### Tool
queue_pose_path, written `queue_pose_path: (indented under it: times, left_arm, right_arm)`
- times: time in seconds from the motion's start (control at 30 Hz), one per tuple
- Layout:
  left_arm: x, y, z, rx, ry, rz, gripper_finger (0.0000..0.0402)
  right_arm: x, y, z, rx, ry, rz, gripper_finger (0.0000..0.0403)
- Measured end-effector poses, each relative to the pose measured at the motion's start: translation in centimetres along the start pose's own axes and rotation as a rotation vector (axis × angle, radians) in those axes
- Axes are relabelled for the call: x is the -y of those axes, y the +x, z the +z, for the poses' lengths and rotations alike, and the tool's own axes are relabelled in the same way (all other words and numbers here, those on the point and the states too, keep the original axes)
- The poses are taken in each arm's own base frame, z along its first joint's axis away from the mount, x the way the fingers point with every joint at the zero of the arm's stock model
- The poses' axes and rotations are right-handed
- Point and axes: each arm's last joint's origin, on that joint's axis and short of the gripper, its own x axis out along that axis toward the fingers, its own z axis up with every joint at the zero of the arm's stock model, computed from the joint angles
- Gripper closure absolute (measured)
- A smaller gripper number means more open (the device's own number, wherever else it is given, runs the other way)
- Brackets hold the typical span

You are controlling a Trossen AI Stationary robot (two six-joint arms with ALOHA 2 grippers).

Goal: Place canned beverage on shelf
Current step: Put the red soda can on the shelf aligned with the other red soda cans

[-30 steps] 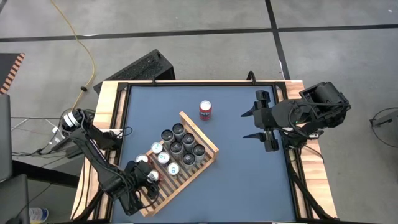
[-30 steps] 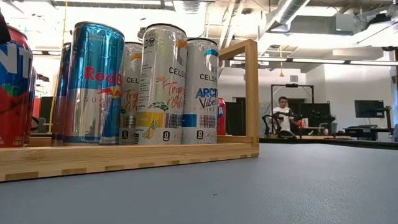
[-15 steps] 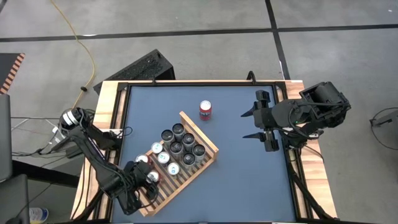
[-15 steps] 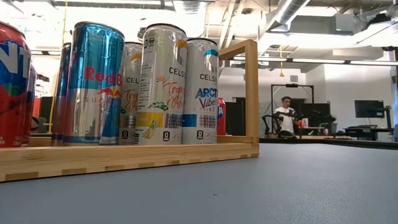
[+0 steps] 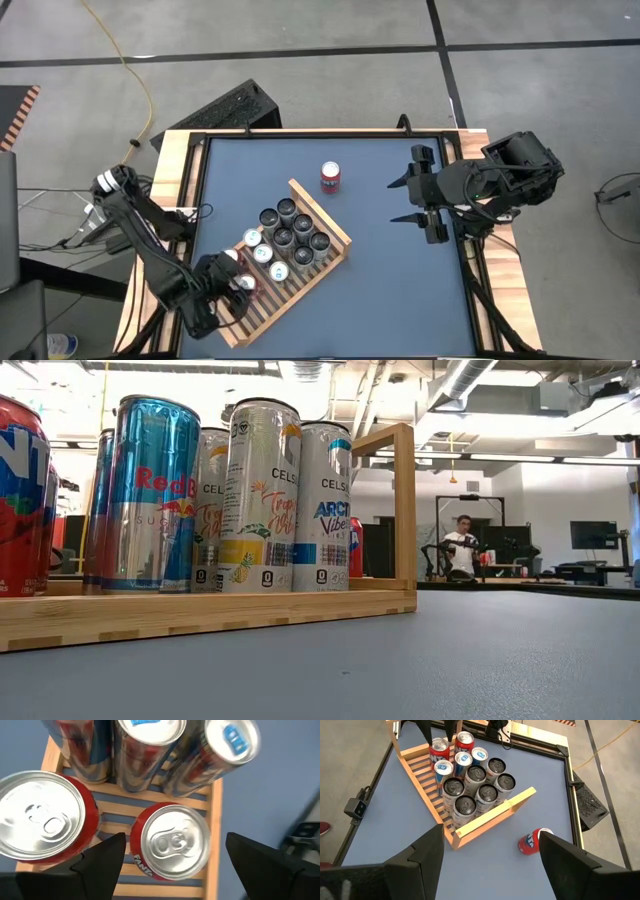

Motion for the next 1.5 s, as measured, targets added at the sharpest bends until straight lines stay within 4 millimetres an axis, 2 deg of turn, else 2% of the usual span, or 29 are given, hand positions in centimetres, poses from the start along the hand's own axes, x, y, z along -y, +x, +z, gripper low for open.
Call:
queue_pose_path:
  times: [0.17, 0.33, 0.43, 0.6, 0.73, 0.9, 1.03, 1.23, 1.5]
  left_arm:
    - [-0.2, -2.0, 1.5, 0.013, -0.042, -0.074, 0.0071]
    - [1.6, -4.0, 3.8, 0.047, 0.02, -0.118, 0.0088]
    - [2.8, -4.4, 6.5, 0.108, 0.046, -0.073, 0.0109]
    - [4.7, -6.1, 12.5, 0.183, 0.091, -0.111, 0.0131]
    - [5.5, -8.0, 15.8, 0.224, 0.121, -0.188, 0.0136]
    - [5.9, -10.1, 17.1, 0.278, 0.176, -0.233, 0.0136]
    - [6.1, -10.7, 17.0, 0.284, 0.191, -0.251, 0.0136]
    - [6.3, -10.8, 16.1, 0.261, 0.159, -0.269, 0.0136]
    - [6.3, -10.9, 15.8, 0.287, 0.11, -0.264, 0.0136]
  right_arm:
    - [0.0, 0.0, 0.0, 0.0, -0.008, 0.0, 0.0117]
    - [0.0, 0.0, 0.0, 0.0, -0.059, -0.001, 0.0117]
    - [0.3, 0.1, 0.0, -0.003, -0.071, -0.027, 0.0117]
    - [2.0, 0.5, 0.0, -0.022, -0.027, -0.176, 0.0117]
    - [4.2, 3.3, 0.5, -0.111, -0.02, -0.259, 0.0117]
    - [8.0, 8.2, 1.1, -0.188, -0.036, -0.198, 0.0117]
    - [11.6, 12.0, 1.1, -0.2, -0.025, -0.108, 0.0117]
    - [16.9, 18.8, -0.5, -0.3, 0.041, -0.123, 0.0117]
    - [19.7, 26.7, -3.7, -0.473, 0.115, -0.023, 0.0117]
